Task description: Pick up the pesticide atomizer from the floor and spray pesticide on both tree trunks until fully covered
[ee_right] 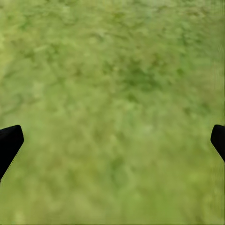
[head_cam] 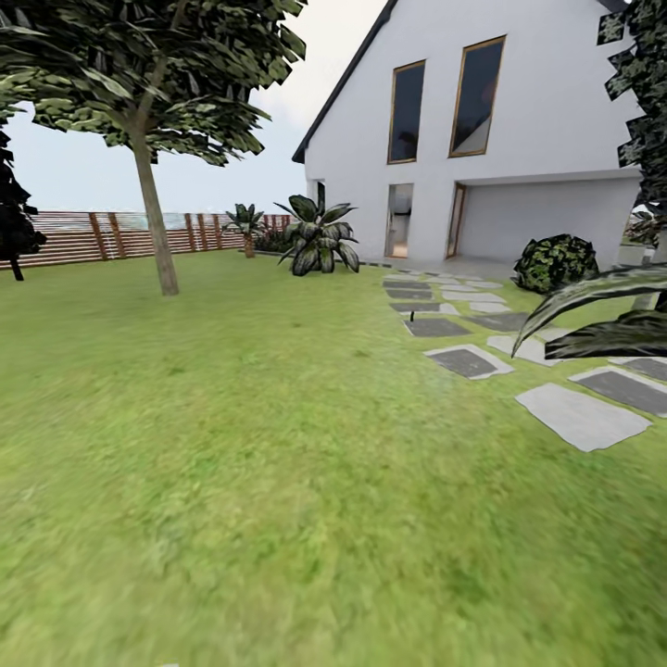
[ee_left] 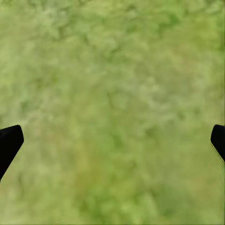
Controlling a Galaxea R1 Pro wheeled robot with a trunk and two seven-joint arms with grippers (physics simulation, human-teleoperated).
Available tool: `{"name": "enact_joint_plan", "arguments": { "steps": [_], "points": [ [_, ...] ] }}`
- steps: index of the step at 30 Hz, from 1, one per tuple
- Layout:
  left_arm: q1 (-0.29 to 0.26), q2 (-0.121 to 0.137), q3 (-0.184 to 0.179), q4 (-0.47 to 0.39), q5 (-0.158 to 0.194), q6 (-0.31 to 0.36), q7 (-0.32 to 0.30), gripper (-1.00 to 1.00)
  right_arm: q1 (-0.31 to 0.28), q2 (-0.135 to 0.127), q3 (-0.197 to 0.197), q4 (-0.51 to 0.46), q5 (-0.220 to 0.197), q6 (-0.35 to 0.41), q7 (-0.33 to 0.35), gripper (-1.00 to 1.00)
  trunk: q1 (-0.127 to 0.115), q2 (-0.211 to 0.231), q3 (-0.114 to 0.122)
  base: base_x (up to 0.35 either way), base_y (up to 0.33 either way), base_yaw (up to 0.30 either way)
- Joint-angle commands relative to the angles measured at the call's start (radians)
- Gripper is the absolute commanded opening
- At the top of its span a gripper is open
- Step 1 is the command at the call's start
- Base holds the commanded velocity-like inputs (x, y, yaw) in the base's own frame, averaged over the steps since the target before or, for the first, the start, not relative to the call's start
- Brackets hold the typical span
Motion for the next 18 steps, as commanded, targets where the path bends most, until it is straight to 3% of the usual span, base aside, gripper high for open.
{"name": "enact_joint_plan", "arguments": {
  "steps": [1, 18],
  "points": [
    [0.0, 0.0, 0.0, 0.0, 0.0, 0.0, 0.0, 1.0, 0.0, 0.0, 0.0, 0.0, 0.0, 0.0, 0.0, 1.0, 0.0, 0.0, 0.0, 0.338, 0.0, -0.005],
    [0.0, 0.0, 0.0, 0.0, 0.0, 0.0, 0.0, 1.0, 0.0, 0.0, 0.0, 0.0, 0.0, 0.0, -0.002, 1.0, 0.0, 0.0, 0.0, 0.338, 0.0, -0.001]
  ]
}}
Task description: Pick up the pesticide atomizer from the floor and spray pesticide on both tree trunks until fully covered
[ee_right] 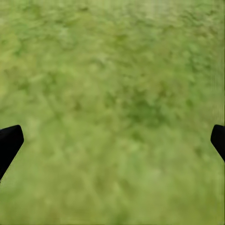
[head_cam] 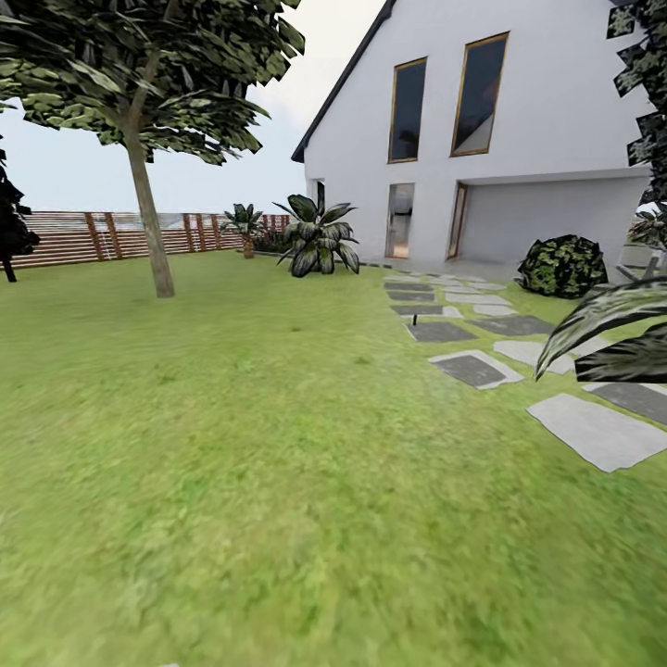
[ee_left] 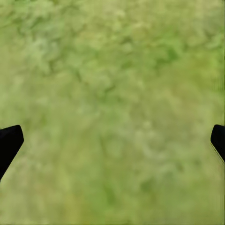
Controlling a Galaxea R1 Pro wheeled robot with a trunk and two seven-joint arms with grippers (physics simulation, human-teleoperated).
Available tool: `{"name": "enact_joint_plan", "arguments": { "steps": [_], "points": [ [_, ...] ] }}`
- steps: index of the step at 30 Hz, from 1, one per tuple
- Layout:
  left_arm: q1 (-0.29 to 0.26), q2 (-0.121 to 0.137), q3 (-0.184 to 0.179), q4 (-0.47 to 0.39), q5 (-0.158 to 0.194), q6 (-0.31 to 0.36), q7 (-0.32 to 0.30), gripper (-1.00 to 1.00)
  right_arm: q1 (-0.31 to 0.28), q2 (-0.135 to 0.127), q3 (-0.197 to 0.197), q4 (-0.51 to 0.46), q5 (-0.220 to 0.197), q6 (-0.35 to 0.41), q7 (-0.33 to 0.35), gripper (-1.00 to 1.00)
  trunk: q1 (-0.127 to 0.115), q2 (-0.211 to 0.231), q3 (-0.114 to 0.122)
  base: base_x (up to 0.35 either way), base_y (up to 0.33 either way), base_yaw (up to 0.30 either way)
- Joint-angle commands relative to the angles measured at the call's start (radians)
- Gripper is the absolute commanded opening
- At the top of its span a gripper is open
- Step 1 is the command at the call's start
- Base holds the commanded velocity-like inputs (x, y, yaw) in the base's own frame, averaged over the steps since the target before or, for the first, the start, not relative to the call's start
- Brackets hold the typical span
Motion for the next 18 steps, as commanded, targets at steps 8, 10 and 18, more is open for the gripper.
{"name": "enact_joint_plan", "arguments": {
  "steps": [8, 10, 18],
  "points": [
    [0.0, 0.0, 0.0, 0.0, 0.0, 0.0, 0.0, 1.0, 0.0, 0.0, 0.0, 0.0, 0.0, 0.0, 0.0, 1.0, 0.0, 0.0, 0.0, 0.338, 0.0, -0.025],
    [0.0, 0.0, 0.0, 0.0, 0.0, 0.0, 0.0, 1.0, 0.0, 0.0, 0.0, 0.0, 0.0, 0.0, 0.0, 1.0, 0.0, 0.0, 0.0, 0.338, 0.0, -0.158],
    [0.0, 0.0, 0.0, 0.0, 0.0, 0.0, 0.0, 1.0, 0.0, 0.0, 0.0, 0.0, 0.0, 0.0, 0.001, 1.0, 0.0, 0.0, 0.0, 0.338, 0.0, -0.242]
  ]
}}
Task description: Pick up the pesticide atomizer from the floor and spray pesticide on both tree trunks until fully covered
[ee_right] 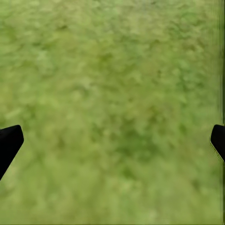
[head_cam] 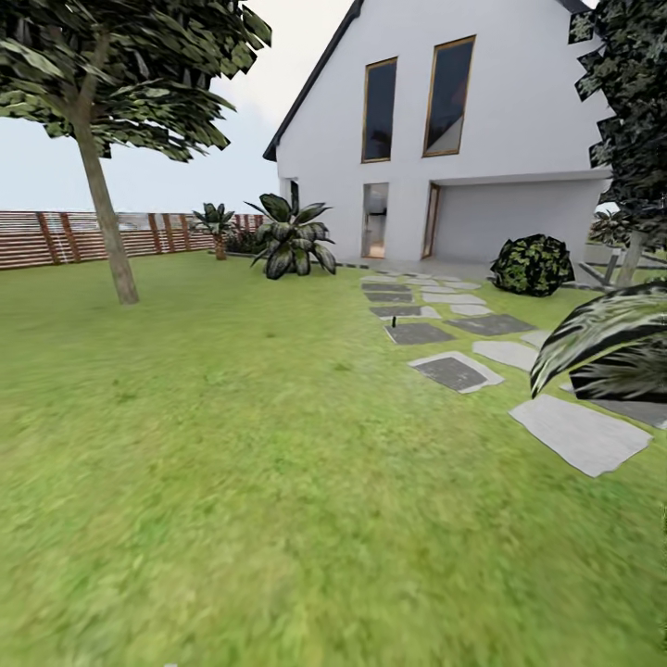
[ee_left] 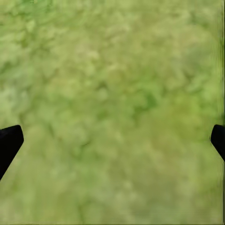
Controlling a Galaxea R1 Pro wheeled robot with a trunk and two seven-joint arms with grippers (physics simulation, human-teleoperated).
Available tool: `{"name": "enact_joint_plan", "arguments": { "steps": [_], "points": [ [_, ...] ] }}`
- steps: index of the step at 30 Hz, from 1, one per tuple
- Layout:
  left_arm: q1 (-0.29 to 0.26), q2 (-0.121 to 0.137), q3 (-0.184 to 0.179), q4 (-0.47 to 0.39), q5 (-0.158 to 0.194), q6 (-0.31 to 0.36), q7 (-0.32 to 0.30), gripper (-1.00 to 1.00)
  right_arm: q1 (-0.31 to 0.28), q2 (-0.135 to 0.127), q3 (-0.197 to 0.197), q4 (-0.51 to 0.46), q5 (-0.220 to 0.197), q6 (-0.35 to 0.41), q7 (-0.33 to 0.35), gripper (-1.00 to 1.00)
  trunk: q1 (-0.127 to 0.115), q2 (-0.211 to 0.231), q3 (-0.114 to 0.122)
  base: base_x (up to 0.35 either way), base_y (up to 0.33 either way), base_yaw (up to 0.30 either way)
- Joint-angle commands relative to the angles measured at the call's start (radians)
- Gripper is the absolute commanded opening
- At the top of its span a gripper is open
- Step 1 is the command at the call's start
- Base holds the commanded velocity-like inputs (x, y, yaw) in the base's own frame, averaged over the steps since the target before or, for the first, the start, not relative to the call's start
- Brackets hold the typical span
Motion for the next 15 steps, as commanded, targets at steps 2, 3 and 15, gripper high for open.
{"name": "enact_joint_plan", "arguments": {
  "steps": [2, 3, 15],
  "points": [
    [0.0, 0.0, 0.0, 0.0, 0.0, 0.0, 0.0, 1.0, 0.0, 0.0, 0.0, 0.0, 0.0, 0.0, 0.0, 1.0, 0.0, 0.0, 0.0, 0.338, 0.0, -0.134],
    [0.0, 0.0, 0.0, 0.0, 0.0, 0.0, 0.0, 1.0, 0.0, 0.0, 0.0, 0.0, 0.0, 0.0, 0.0, 1.0, 0.0, 0.0, 0.0, 0.338, 0.0, -0.084],
    [0.0, 0.0, 0.0, 0.0, 0.0, -0.001, 0.0, 1.0, 0.0, 0.0, 0.0, 0.0, 0.0, 0.0, -0.001, 1.0, 0.0, 0.0, 0.0, 0.338, 0.0, -0.011]
  ]
}}
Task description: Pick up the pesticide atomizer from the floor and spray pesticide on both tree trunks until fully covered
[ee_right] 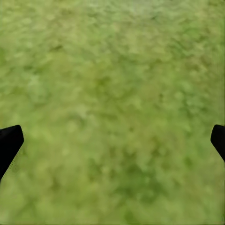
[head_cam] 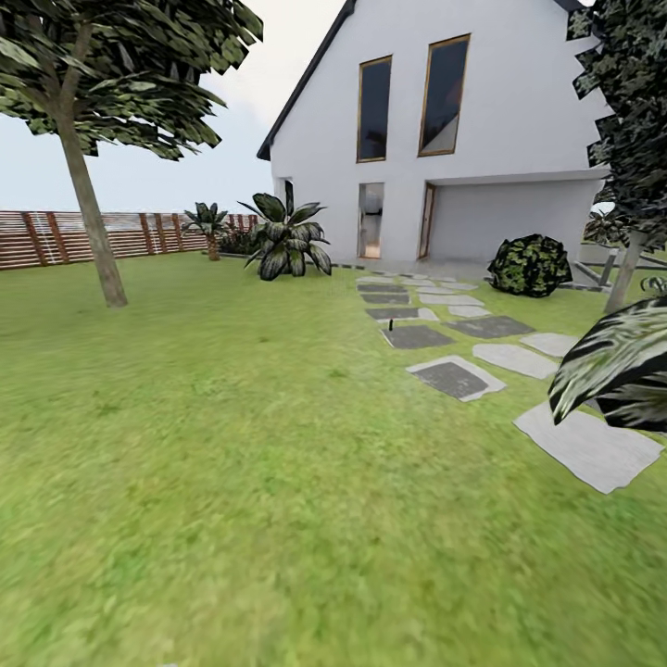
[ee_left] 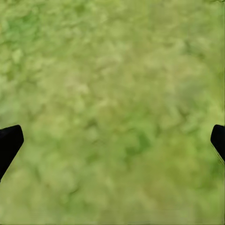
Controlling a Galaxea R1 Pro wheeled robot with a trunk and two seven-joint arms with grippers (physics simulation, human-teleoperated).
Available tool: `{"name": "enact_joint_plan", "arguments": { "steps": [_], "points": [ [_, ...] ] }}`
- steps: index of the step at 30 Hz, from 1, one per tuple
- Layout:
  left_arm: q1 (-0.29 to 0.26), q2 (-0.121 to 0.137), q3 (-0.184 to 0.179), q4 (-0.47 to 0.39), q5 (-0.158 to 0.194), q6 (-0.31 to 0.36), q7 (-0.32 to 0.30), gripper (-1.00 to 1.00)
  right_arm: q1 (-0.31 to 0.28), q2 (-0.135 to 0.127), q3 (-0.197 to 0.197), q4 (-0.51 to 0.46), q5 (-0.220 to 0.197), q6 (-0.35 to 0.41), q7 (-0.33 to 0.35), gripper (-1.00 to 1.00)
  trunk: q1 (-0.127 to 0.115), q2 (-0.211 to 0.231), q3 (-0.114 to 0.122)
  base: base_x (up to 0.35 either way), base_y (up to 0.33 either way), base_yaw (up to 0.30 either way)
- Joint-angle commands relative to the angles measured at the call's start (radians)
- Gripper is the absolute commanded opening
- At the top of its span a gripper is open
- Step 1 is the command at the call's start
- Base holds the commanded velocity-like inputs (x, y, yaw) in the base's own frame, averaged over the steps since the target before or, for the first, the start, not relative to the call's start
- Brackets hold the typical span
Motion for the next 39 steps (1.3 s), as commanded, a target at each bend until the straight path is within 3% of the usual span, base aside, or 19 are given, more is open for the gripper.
{"name": "enact_joint_plan", "arguments": {
  "steps": [1, 34, 39],
  "points": [
    [0.0, 0.0, 0.0, 0.0, 0.0, 0.0, 0.0, 1.0, 0.0, 0.0, 0.0, 0.0, 0.0, 0.0, 0.0, 1.0, 0.0, 0.0, 0.0, 0.338, 0.0, 0.0],
    [0.0, 0.001, 0.0, 0.0, 0.0, 0.001, 0.001, 1.0, 0.0, 0.0, 0.0, 0.0, 0.0, 0.0, 0.0, 1.0, 0.0, 0.0, 0.0, 0.338, 0.0, 0.0],
    [0.0, 0.002, 0.035, 0.0, -0.001, 0.0, 0.001, 1.0, 0.0, 0.0, 0.0, 0.0, 0.0, 0.0, 0.0, 1.0, 0.0, 0.0, 0.0, 0.338, 0.0, 0.0]
  ]
}}
